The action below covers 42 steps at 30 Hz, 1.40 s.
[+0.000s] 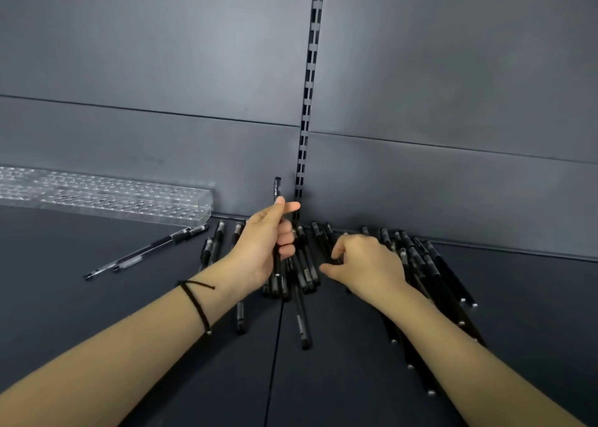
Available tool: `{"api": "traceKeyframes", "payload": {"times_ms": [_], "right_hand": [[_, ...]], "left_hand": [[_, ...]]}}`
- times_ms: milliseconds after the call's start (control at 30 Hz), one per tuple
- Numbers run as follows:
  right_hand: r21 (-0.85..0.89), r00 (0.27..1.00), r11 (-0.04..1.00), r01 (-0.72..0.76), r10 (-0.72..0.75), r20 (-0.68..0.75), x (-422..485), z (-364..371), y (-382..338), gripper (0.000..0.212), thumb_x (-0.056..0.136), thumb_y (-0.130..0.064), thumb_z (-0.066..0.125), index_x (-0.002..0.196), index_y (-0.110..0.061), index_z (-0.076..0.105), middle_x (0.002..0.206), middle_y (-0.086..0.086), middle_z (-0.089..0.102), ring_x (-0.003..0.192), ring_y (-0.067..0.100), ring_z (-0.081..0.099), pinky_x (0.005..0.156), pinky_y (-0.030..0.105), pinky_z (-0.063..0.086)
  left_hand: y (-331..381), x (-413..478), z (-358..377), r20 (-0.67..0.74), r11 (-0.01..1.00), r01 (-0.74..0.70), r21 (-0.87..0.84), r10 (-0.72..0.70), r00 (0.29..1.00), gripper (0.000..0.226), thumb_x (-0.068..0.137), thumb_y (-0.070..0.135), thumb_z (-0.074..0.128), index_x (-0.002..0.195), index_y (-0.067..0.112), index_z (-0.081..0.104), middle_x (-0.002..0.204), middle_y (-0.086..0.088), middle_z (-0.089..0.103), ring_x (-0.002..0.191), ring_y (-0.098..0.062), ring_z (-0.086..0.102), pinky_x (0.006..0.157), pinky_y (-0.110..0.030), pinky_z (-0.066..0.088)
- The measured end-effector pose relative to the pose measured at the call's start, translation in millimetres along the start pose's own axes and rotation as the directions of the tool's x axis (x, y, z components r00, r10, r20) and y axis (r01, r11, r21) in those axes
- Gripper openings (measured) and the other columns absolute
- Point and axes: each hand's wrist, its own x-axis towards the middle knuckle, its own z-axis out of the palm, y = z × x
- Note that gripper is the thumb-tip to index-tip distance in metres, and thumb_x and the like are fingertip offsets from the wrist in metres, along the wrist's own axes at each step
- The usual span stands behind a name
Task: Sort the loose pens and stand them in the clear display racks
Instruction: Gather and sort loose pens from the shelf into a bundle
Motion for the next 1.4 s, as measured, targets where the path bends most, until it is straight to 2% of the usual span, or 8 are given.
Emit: {"api": "traceKeyframes", "payload": {"times_ms": [233,367,500,633,900,1067,1267,1400], "right_hand": [[-0.087,0.994,0.993,-0.079,0.085,0.074,-1.8,-6.9,-5.1,0.021,0.082,-0.039,0.066,0.090,-0.021,0.072,0.086,-0.003,0.070,0.080,0.019,0.067,0.063,0.025,0.046],[0.169,0.990,0.975,-0.142,0.144,0.004,-1.9,-8.9,9.0,0.017,0.078,-0.033,0.067,0.078,-0.017,0.075,0.076,-0.001,0.073,0.073,0.019,0.068,0.068,0.031,0.055],[0.678,0.983,0.726,-0.115,0.179,-0.026,-3.9,-9.1,17.0,0.015,0.079,-0.024,0.074,0.070,-0.012,0.075,0.067,0.005,0.071,0.065,0.020,0.066,0.066,0.032,0.055],[0.860,0.998,0.507,-0.058,0.000,0.067,-15.5,-16.0,6.2,0.014,0.086,-0.019,0.071,0.074,-0.014,0.073,0.057,-0.006,0.063,0.046,0.007,0.042,0.042,0.016,0.034],[0.860,0.988,0.509,-0.011,-0.128,0.089,-28.2,-16.4,-1.3,0.023,0.086,-0.009,0.069,0.064,-0.013,0.067,0.042,-0.010,0.052,0.040,0.003,0.037,0.039,0.014,0.029],[0.886,0.989,0.449,-0.120,-0.021,0.145,-22.9,-22.4,10.5,0.018,0.085,-0.017,0.071,0.071,-0.007,0.066,0.057,-0.002,0.058,0.042,0.005,0.039,0.036,0.015,0.025],[0.793,0.967,0.604,-0.082,-0.144,0.209,-16.2,-29.4,21.2,0.021,0.088,-0.030,0.069,0.084,-0.010,0.073,0.062,-0.004,0.063,0.046,0.005,0.042,0.039,0.017,0.026],[0.738,0.998,0.673,-0.051,0.060,0.014,1.3,-44.1,60.4,0.022,0.090,-0.029,0.066,0.075,-0.014,0.071,0.064,0.000,0.063,0.043,0.006,0.045,0.039,0.016,0.032]], "left_hand": [[5.5,-6.9,-7.1,0.023,0.996,-0.079,-0.038,0.080,0.997,0.024,0.106,0.025,0.038,0.100,0.015,0.059,0.058,0.004,0.053,0.047,-0.007,0.046,0.042,-0.017,0.038],[3.1,-4.0,-9.6,-0.032,0.997,-0.015,-0.069,0.013,0.999,0.028,0.106,0.026,0.036,0.103,0.015,0.062,0.092,0.002,0.073,0.079,-0.008,0.070,0.068,-0.021,0.056],[-0.4,-3.7,-10.9,-0.009,0.989,0.074,-0.131,-0.076,0.997,0.034,0.107,0.025,0.031,0.117,0.010,0.060,0.115,-0.006,0.069,0.100,-0.016,0.067,0.080,-0.028,0.053],[-4.4,-6.7,-3.1,-0.020,0.982,0.088,-0.166,-0.093,0.996,0.036,0.108,0.027,0.028,0.121,0.011,0.057,0.120,-0.010,0.067,0.104,-0.020,0.067,0.082,-0.031,0.052],[-11.7,-12.8,45.5,-0.087,0.992,0.001,-0.126,-0.013,0.996,0.029,0.106,0.027,0.037,0.108,0.014,0.063,0.061,0.005,0.043,0.044,-0.006,0.041,0.046,-0.020,0.042],[-13.3,-13.7,65.1,-0.078,0.999,-0.032,-0.041,0.028,0.997,0.046,0.099,0.056,0.036,0.103,0.021,0.066,0.074,0.002,0.047,0.062,-0.010,0.046,0.058,-0.025,0.046],[-24.4,-9.9,54.2,-0.049,0.999,-0.010,0.030,0.012,0.999,0.026,0.101,0.038,0.046,0.087,0.020,0.060,0.079,0.006,0.050,0.065,-0.009,0.048,0.056,-0.021,0.044],[-26.2,-5.5,53.5,0.019,0.987,0.087,-0.133,-0.085,0.996,0.029,0.103,0.035,0.043,0.082,0.017,0.055,0.067,0.004,0.052,0.054,-0.009,0.049,0.046,-0.021,0.047]]}}
